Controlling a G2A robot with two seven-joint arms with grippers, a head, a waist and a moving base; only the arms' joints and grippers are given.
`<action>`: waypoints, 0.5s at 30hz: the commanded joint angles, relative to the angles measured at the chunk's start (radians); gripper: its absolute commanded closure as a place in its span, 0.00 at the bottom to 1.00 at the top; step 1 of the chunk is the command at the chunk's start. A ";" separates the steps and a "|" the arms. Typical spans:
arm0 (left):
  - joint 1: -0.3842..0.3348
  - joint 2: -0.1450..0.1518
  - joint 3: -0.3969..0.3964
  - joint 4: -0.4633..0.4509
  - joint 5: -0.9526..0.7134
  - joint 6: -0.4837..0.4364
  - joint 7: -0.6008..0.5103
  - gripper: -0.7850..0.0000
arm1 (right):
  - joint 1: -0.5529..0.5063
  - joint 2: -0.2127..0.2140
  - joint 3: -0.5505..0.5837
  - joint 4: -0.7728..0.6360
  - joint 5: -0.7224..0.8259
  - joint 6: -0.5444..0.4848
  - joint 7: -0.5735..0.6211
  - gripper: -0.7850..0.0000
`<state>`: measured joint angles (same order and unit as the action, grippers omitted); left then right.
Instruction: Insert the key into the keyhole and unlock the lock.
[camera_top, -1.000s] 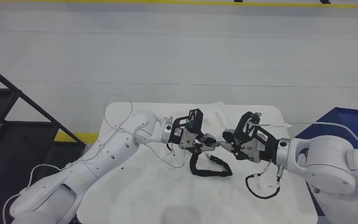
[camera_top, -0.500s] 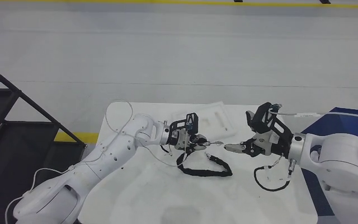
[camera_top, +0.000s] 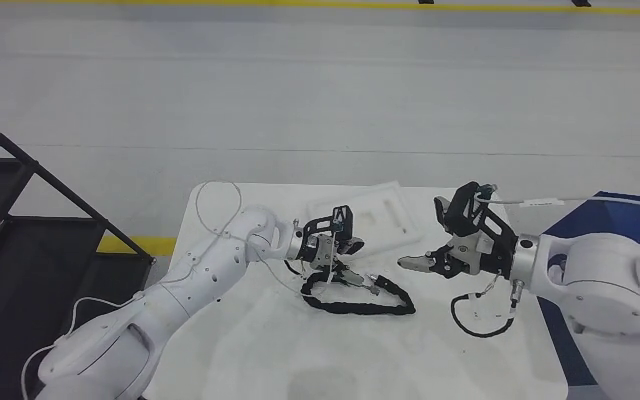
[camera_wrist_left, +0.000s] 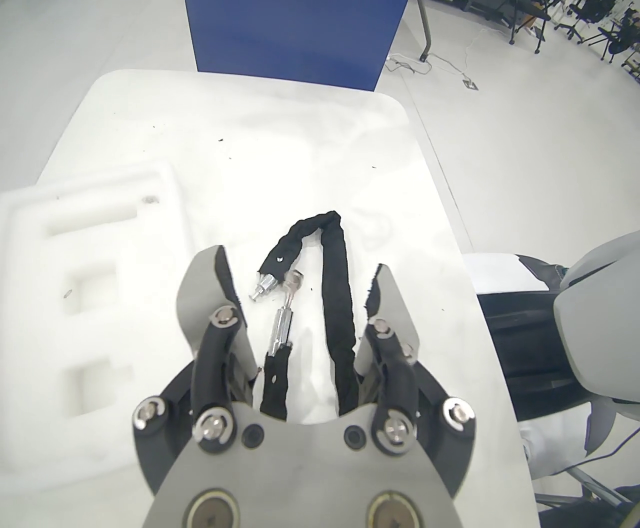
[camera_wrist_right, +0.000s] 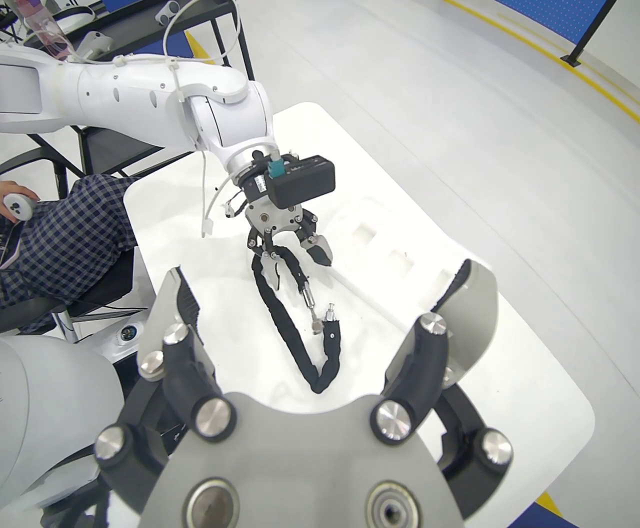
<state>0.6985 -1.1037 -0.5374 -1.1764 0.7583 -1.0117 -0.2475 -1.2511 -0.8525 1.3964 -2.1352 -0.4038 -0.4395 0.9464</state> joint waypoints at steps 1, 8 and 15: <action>-0.003 0.004 -0.010 -0.014 -0.006 -0.001 0.014 0.00 | 0.023 -0.002 -0.017 0.023 0.004 -0.012 -0.005 0.00; -0.070 0.063 -0.106 -0.100 -0.023 -0.001 0.003 0.00 | 0.186 -0.012 -0.104 0.162 -0.007 -0.131 0.013 0.00; -0.145 0.122 -0.152 -0.146 -0.180 -0.001 -0.132 0.00 | 0.404 -0.036 -0.212 0.386 0.123 -0.288 -0.014 0.00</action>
<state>0.5705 -0.9902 -0.6853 -1.3212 0.6185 -1.0123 -0.3545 -0.8881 -0.8858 1.1988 -1.7838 -0.3060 -0.7019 0.9231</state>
